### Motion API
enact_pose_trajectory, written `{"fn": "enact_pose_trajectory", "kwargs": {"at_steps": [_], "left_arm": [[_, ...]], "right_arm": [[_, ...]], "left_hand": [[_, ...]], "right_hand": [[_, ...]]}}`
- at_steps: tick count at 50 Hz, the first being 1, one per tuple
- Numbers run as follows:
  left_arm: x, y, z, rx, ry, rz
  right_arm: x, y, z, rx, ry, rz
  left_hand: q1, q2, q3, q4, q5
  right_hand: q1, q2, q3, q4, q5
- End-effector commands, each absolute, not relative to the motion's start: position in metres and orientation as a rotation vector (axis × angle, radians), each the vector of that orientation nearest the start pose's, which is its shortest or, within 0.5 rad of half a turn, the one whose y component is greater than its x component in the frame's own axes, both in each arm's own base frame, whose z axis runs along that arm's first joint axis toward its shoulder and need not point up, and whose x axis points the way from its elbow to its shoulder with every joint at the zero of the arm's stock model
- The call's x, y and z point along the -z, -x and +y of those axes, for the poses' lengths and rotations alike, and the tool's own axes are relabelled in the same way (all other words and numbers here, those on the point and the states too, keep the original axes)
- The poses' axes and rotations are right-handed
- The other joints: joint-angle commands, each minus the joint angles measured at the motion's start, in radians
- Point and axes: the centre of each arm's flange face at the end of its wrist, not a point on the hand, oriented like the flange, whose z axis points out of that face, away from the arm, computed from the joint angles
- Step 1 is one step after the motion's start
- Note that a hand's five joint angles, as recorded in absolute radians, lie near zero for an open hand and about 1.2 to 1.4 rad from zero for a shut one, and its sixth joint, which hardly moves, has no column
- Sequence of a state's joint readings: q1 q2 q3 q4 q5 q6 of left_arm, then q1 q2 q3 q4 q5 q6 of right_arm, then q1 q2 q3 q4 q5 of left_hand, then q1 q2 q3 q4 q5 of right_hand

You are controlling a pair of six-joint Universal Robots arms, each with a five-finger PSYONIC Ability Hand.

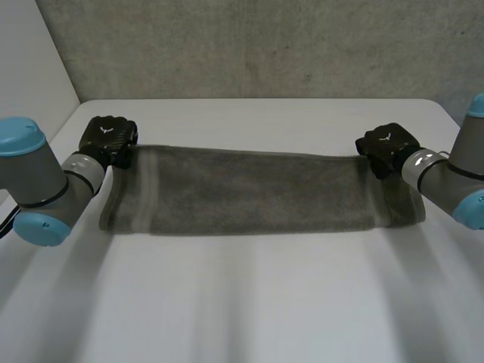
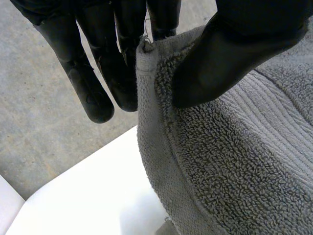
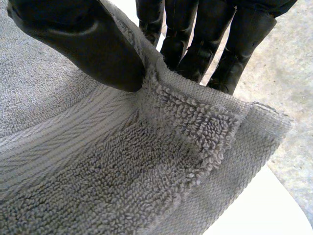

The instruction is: Fold the towel.

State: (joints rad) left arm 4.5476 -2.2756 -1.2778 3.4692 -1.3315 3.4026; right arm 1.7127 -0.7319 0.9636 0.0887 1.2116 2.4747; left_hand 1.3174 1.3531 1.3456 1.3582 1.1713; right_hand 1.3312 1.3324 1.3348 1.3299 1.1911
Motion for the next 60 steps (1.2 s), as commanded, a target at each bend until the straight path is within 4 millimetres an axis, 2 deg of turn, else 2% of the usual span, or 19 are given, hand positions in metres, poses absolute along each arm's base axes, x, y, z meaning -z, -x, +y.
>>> {"fn": "enact_pose_trajectory", "kwargs": {"at_steps": [1,22,23,24,25,26,27,28,30,32,40,42,43,46,48,50,54,59,60], "left_arm": [[-0.16,0.222,-0.403,2.185,-0.763,2.289],[-0.155,0.22,-0.41,2.174,-0.745,2.3],[-0.156,0.22,-0.412,2.181,-0.741,2.291],[-0.157,0.22,-0.414,2.183,-0.729,2.281],[-0.157,0.22,-0.414,2.183,-0.729,2.281],[-0.158,0.221,-0.416,2.186,-0.714,2.27],[-0.158,0.221,-0.416,2.186,-0.714,2.27],[-0.16,0.22,-0.419,2.185,-0.691,2.257],[-0.161,0.219,-0.421,2.182,-0.662,2.246],[-0.165,0.216,-0.422,2.173,-0.617,2.229],[-0.176,0.209,-0.421,2.141,-0.51,2.194],[-0.192,0.205,-0.413,2.138,-0.476,2.192],[-0.196,0.203,-0.407,2.124,-0.475,2.206],[-0.2,0.202,-0.399,2.116,-0.479,2.218],[-0.207,0.2,-0.381,2.108,-0.494,2.233],[-0.209,0.201,-0.371,2.109,-0.505,2.239],[-0.202,0.206,-0.345,2.1,-0.556,2.305],[-0.192,0.22,-0.32,2.144,-0.611,2.378],[-0.192,0.22,-0.32,2.144,-0.611,2.378]], "right_arm": [[-0.148,-0.232,-0.418,1.865,1.31,2.175],[-0.14,-0.24,-0.43,1.934,1.303,2.183],[-0.14,-0.24,-0.431,1.944,1.298,2.191],[-0.14,-0.24,-0.431,1.944,1.298,2.191],[-0.142,-0.239,-0.432,1.964,1.291,2.196],[-0.143,-0.239,-0.433,1.985,1.284,2.201],[-0.143,-0.239,-0.433,1.986,1.284,2.201],[-0.145,-0.239,-0.434,2.017,1.276,2.199],[-0.147,-0.238,-0.437,2.055,1.261,2.197],[-0.15,-0.238,-0.439,2.096,1.249,2.185],[-0.19,-0.233,-0.449,2.254,0.972,2.075],[-0.201,-0.231,-0.445,2.26,0.934,2.064],[-0.214,-0.228,-0.435,2.254,0.903,2.055],[-0.221,-0.228,-0.423,2.231,0.913,2.047],[-0.23,-0.225,-0.399,2.186,0.94,2.056],[-0.231,-0.225,-0.388,2.157,0.953,2.061],[-0.223,-0.222,-0.356,1.986,0.988,2.14],[-0.203,-0.2,-0.347,1.811,0.957,2.301],[-0.194,-0.196,-0.345,1.761,0.955,2.337]], "left_hand": [[0.079,0.043,0.051,0.038,0.05],[0.079,0.043,0.051,0.038,0.05],[0.079,0.043,0.051,0.038,0.05],[-0.086,-0.122,-0.115,-0.127,-0.115],[-0.088,-0.124,-0.116,-0.129,-0.116],[-0.297,-0.333,-0.326,-0.338,-0.326],[-0.299,-0.335,-0.328,-0.34,-0.328],[-0.395,-0.431,-0.424,-0.436,-0.424],[-0.479,-0.514,-0.507,-0.519,-0.507],[-0.808,-0.844,-0.837,-0.849,-0.837],[-0.854,-0.89,-0.883,-0.895,-0.883],[-0.869,-0.905,-0.897,-0.91,-0.897],[-0.875,-0.91,-0.903,-0.916,-0.903],[-0.881,-0.916,-0.909,-0.922,-0.909],[-0.881,-0.916,-0.909,-0.922,-0.909],[-0.89,-0.925,-0.918,-0.93,-0.918],[-0.907,-0.943,-0.935,-0.948,-0.936],[-0.907,-0.943,-0.935,-0.948,-0.936],[-0.907,-0.943,-0.935,-0.948,-0.936]], "right_hand": [[0.065,0.064,0.061,0.066,0.031],[0.065,0.064,0.061,0.066,0.031],[-0.105,-0.107,-0.109,-0.104,-0.14],[-0.107,-0.108,-0.111,-0.106,-0.142],[-0.473,-0.474,-0.477,-0.472,-0.508],[-0.91,-0.911,-0.914,-0.909,-0.944],[-0.914,-0.916,-0.918,-0.913,-0.949],[-1.157,-1.158,-1.16,-1.155,-1.191],[-1.157,-1.158,-1.16,-1.155,-1.191],[-1.157,-1.158,-1.16,-1.155,-1.191],[-1.157,-1.158,-1.16,-1.155,-1.191],[-1.157,-1.158,-1.16,-1.155,-1.191],[-1.157,-1.158,-1.16,-1.155,-1.191],[-1.157,-1.158,-1.16,-1.155,-1.191],[-1.157,-1.158,-1.16,-1.155,-1.191],[-1.157,-1.158,-1.16,-1.155,-1.191],[-1.157,-1.158,-1.16,-1.155,-1.191],[-1.144,-1.146,-1.148,-1.143,-1.179],[-1.048,-1.049,-1.051,-1.046,-1.082]]}}
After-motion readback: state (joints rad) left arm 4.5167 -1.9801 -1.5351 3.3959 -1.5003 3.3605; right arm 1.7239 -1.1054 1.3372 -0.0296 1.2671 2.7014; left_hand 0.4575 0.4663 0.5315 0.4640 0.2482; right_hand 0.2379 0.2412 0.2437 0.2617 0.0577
